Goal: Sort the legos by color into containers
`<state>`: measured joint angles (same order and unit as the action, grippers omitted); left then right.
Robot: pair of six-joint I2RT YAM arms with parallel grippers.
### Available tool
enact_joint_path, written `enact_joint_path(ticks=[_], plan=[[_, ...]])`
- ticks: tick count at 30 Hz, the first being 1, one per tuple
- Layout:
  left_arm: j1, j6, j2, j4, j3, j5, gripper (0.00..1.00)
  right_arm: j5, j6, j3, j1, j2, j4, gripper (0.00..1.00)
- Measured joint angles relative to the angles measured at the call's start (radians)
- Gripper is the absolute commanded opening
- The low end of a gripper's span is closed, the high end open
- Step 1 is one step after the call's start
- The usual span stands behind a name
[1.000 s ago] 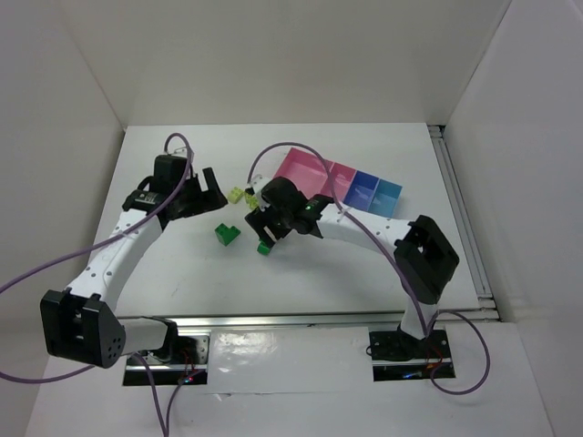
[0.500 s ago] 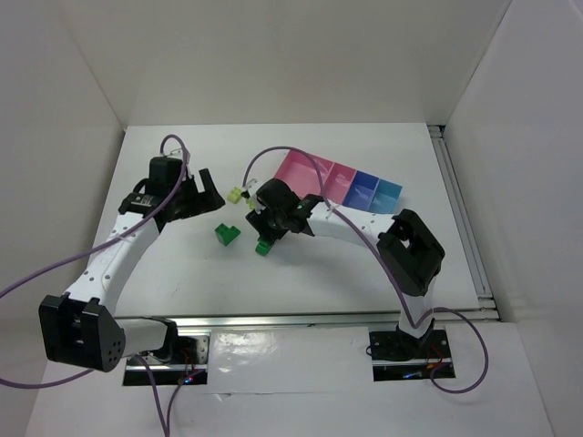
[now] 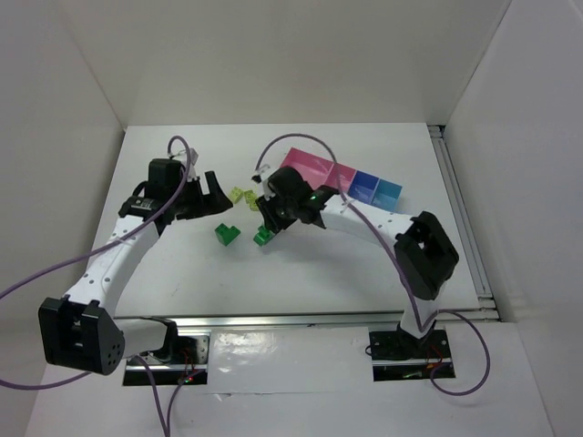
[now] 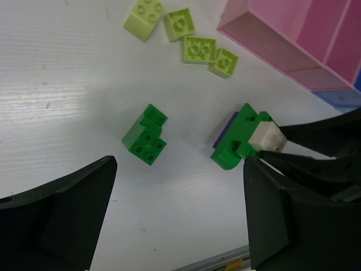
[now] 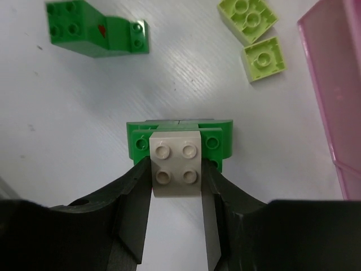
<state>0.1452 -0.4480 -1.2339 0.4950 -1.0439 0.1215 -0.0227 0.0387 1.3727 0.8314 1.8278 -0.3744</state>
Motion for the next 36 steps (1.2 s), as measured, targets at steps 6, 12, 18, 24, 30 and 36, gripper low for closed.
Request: enact_joint_path(ticks=[6,12,18,24,30,36], plan=[[0.023,0.084,0.043,-0.055,0.032,0.151,0.98,-0.248,0.110,-0.006,-0.197,-0.161,-0.003,0.18],[0.197,0.195,0.034,-0.074,0.023,0.188,1.00,-0.517,0.196,-0.043,-0.355,-0.214,-0.018,0.18],[0.366,0.267,-0.037,-0.080,-0.058,0.139,1.00,-0.722,0.233,-0.067,-0.377,-0.214,-0.090,0.18],[0.452,0.314,-0.119,-0.089,-0.139,0.105,1.00,-0.839,0.252,-0.073,-0.412,-0.214,-0.097,0.19],[0.491,0.309,-0.130,-0.115,-0.134,0.085,0.94,-0.897,0.268,-0.073,-0.426,-0.214,-0.106,0.19],[0.515,0.275,-0.129,-0.172,-0.096,0.077,0.71,-0.934,0.294,-0.080,-0.426,-0.214,-0.098,0.19]])
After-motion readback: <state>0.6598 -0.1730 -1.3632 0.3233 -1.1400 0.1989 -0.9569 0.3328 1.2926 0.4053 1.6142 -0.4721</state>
